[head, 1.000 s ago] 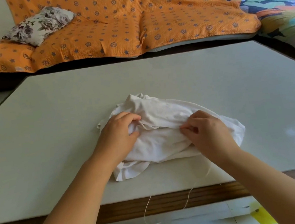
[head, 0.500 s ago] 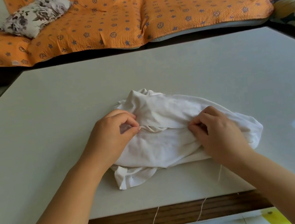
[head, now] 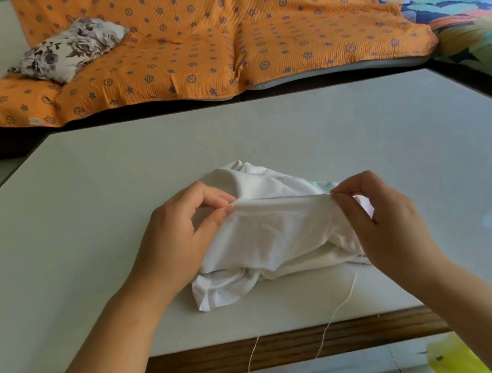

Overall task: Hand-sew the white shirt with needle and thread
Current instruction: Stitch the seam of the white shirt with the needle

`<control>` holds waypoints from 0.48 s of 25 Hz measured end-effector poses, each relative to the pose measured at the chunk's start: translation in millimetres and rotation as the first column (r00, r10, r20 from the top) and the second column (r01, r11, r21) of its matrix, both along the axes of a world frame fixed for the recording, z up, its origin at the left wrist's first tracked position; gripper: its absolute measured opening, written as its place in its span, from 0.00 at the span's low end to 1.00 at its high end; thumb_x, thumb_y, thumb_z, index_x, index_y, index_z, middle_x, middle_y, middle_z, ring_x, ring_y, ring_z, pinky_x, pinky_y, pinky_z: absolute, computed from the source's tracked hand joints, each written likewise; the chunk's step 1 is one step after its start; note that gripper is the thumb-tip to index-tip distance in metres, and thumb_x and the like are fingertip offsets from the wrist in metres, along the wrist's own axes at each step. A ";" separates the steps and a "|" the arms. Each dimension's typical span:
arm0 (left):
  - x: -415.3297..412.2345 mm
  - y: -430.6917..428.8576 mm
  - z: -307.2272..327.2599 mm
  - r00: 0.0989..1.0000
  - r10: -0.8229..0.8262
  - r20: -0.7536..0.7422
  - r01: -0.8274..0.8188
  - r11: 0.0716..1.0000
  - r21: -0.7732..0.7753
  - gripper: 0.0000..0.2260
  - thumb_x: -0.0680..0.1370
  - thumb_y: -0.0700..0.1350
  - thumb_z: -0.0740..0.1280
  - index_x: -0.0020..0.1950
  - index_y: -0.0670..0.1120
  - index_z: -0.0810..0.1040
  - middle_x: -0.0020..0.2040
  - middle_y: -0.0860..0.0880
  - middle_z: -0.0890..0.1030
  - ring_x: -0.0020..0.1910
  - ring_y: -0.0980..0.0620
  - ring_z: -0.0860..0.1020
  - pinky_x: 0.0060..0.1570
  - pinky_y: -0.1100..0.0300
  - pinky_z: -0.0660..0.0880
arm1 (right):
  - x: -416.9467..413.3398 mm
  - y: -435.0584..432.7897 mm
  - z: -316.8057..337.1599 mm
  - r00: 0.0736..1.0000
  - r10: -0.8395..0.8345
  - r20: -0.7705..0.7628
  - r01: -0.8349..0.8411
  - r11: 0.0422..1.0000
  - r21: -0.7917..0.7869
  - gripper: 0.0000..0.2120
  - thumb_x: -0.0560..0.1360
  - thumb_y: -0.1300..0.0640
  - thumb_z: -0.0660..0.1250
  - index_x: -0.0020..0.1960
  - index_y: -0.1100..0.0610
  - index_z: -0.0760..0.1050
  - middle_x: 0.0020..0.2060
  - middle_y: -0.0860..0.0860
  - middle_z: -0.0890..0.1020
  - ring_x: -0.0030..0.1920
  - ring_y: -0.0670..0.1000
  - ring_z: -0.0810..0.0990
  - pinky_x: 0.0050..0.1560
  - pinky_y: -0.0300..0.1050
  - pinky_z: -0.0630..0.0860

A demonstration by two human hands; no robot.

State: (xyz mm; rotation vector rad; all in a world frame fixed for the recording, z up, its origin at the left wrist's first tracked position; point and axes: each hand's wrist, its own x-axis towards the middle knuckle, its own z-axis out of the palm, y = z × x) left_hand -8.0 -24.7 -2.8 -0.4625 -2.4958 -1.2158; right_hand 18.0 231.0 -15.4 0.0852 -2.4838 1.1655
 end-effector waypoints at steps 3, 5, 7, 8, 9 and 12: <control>7.2 3.0 5.1 1.000 0.015 0.011 -0.015 1.000 -0.020 0.05 0.79 0.41 0.67 0.46 0.50 0.76 0.44 0.59 0.80 0.44 0.61 0.78 0.41 0.74 0.70 | 4.2 -2.9 2.0 1.000 0.015 0.015 -0.015 1.000 -0.013 0.06 0.80 0.58 0.62 0.47 0.47 0.71 0.43 0.33 0.76 0.45 0.27 0.73 0.44 0.20 0.65; 10.8 4.9 6.2 0.999 -0.001 0.051 0.002 1.000 -0.017 0.05 0.79 0.41 0.66 0.49 0.51 0.75 0.44 0.60 0.78 0.44 0.61 0.77 0.42 0.75 0.69 | 6.4 -6.5 1.5 0.999 0.040 0.001 -0.040 0.999 -0.009 0.09 0.80 0.59 0.62 0.46 0.45 0.69 0.42 0.35 0.77 0.46 0.29 0.74 0.45 0.21 0.66; 13.5 8.3 9.0 0.997 0.002 0.076 -0.002 1.000 0.001 0.02 0.78 0.50 0.67 0.51 0.54 0.77 0.44 0.61 0.78 0.46 0.61 0.77 0.43 0.75 0.69 | 8.7 -7.9 1.5 0.998 0.065 -0.017 -0.065 0.998 -0.005 0.12 0.80 0.60 0.63 0.45 0.44 0.69 0.41 0.36 0.78 0.46 0.34 0.75 0.45 0.23 0.67; 14.8 10.5 10.9 0.998 0.010 0.065 -0.009 1.000 -0.015 0.06 0.78 0.56 0.67 0.51 0.57 0.79 0.43 0.62 0.78 0.47 0.62 0.77 0.43 0.75 0.70 | 9.4 -7.7 2.2 0.997 0.076 -0.021 -0.076 0.997 -0.005 0.12 0.80 0.60 0.63 0.44 0.43 0.69 0.41 0.36 0.79 0.46 0.35 0.75 0.44 0.24 0.67; 15.2 11.9 11.8 0.999 0.010 0.050 -0.007 0.999 -0.048 0.09 0.76 0.60 0.67 0.50 0.58 0.80 0.43 0.63 0.79 0.47 0.63 0.78 0.44 0.74 0.71 | 10.1 -7.2 3.2 0.996 0.083 -0.026 -0.084 0.996 -0.007 0.12 0.80 0.60 0.63 0.45 0.44 0.69 0.41 0.37 0.79 0.47 0.36 0.75 0.44 0.24 0.67; 15.1 16.1 13.8 0.998 0.008 0.064 -0.001 0.993 -0.118 0.03 0.74 0.55 0.70 0.44 0.58 0.82 0.42 0.60 0.78 0.47 0.62 0.77 0.43 0.74 0.69 | 12.3 -5.3 6.2 0.994 0.101 -0.035 -0.102 0.994 -0.030 0.09 0.79 0.61 0.63 0.46 0.47 0.71 0.42 0.38 0.79 0.47 0.36 0.75 0.44 0.24 0.68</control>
